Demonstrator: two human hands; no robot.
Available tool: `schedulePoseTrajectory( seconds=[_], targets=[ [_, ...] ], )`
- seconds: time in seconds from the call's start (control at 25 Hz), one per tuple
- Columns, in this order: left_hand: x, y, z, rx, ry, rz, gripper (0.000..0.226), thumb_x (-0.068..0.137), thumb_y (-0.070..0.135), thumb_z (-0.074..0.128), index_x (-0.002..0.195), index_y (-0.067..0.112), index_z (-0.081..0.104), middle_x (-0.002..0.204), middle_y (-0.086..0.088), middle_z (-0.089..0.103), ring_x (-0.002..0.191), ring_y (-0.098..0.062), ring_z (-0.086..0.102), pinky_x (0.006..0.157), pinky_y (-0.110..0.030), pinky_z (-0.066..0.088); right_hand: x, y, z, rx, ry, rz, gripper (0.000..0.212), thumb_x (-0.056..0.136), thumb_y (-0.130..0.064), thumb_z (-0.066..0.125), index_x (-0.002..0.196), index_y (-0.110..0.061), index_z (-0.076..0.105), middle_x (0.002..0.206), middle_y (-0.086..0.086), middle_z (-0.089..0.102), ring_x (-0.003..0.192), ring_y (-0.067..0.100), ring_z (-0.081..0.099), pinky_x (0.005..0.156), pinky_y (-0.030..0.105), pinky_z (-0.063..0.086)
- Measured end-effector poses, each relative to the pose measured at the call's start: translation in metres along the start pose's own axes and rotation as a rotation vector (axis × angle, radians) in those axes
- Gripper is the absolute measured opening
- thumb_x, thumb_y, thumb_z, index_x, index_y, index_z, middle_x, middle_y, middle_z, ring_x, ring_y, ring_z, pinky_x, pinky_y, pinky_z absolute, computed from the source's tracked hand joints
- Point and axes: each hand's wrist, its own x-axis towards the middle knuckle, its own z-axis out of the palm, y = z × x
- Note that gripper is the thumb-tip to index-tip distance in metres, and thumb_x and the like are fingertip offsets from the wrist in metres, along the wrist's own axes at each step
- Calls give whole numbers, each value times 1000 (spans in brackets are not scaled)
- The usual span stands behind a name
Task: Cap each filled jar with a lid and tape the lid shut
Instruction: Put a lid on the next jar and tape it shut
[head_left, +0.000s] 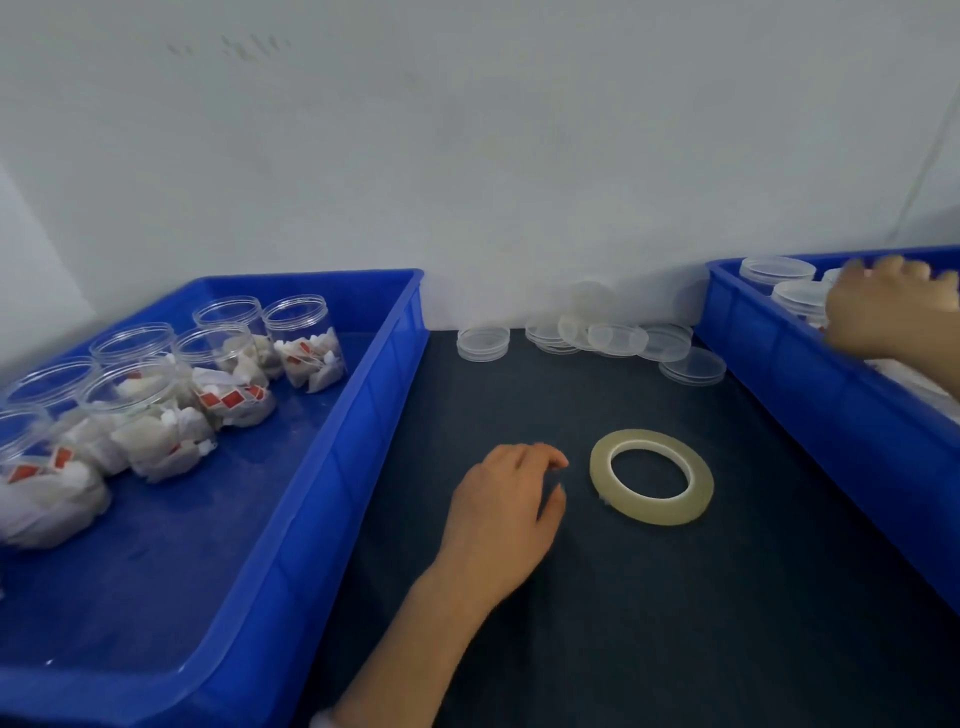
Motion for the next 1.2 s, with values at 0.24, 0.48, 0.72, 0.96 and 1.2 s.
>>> schedulePoseTrajectory(
  seconds=[0.24,0.48,0.72,0.96,1.2],
  targets=[
    [-100,-7,-103,348,169,288,28,93,50,46,110,36,63,113,19,61,116,-8,54,100,-29,38,-178,-155,-58,242,152,-977,49,88,-14,50,137,-20,45,138,2,48,127,25,48,92,42,50],
    [-111,-189,-226,775,182,-404,48,81,37,70,124,15,64,124,-18,59,114,-42,53,94,-64,44,-297,-264,-94,724,200,-1416,39,90,-20,56,129,-17,61,129,1,57,124,20,47,96,34,46],
    [-82,-239,-227,784,-63,-683,80,91,36,65,156,17,23,160,-17,24,145,-37,24,114,-55,27,-327,-371,-127,577,-159,-1409,45,97,-30,57,134,-7,50,141,13,47,129,30,44,102,47,44],
    [-64,-221,-211,814,-110,-598,38,95,30,59,128,12,53,140,-12,52,126,-30,50,99,-46,46,-322,-398,-100,662,-77,-1255,68,93,-20,62,147,0,28,153,17,32,144,29,26,117,43,29],
    [-77,-197,-217,523,48,-510,7,90,14,68,88,17,61,130,-14,57,117,-33,53,92,-50,47,-321,-402,-92,759,-171,-1206,96,90,-22,70,154,1,2,161,23,9,150,36,7,120,49,22]
  ],
)
